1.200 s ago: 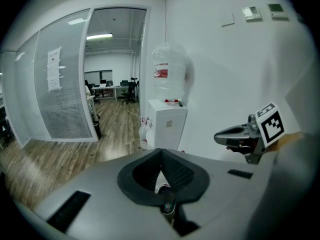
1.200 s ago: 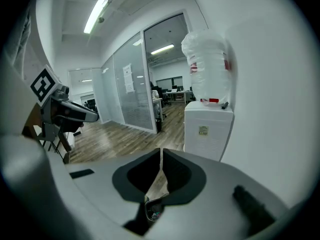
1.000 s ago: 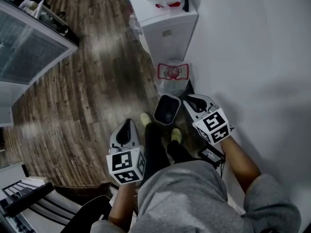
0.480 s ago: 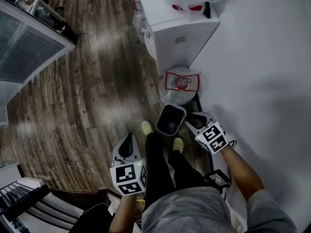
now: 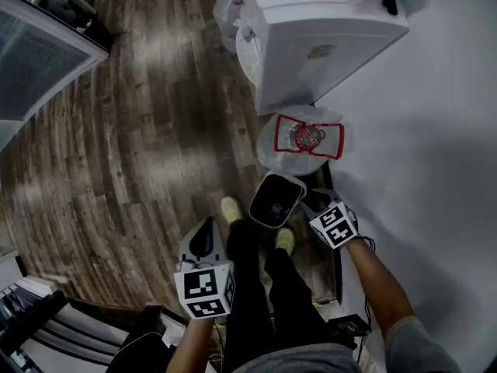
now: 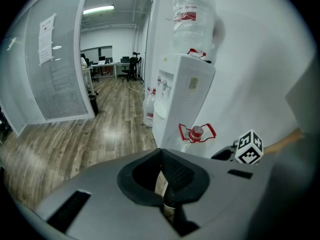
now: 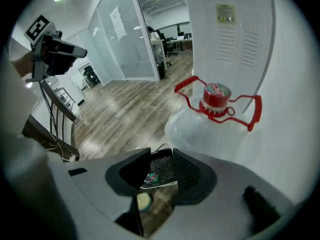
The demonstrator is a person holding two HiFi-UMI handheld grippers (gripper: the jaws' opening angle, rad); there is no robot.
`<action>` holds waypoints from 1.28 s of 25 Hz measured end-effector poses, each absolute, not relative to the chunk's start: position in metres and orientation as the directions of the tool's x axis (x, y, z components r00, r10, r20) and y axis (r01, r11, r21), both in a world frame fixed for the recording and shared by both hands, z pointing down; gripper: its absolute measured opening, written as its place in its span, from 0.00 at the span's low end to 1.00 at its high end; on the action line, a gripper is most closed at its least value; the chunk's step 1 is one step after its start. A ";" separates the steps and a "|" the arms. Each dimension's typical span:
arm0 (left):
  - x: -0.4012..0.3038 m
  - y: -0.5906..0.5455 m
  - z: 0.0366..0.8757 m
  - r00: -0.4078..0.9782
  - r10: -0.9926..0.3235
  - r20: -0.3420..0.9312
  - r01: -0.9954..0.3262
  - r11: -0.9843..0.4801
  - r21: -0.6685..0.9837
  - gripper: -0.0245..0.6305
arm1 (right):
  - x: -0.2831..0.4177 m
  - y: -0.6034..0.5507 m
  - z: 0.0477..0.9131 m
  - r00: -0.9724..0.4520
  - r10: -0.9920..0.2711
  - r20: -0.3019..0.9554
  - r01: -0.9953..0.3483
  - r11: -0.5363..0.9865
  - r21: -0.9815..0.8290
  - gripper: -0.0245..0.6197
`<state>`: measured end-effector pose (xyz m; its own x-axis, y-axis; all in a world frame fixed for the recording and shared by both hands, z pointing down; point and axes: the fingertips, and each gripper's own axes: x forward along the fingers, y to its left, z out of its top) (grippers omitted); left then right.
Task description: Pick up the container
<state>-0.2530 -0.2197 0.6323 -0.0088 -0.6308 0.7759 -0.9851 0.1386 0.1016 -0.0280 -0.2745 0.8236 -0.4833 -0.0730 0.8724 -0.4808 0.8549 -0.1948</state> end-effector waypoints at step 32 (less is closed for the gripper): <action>-0.262 -0.221 0.832 0.045 -0.534 0.844 -0.971 0.175 0.163 0.06 | -0.034 -0.243 1.038 -0.330 0.228 0.916 -0.328 0.882 -0.338 0.27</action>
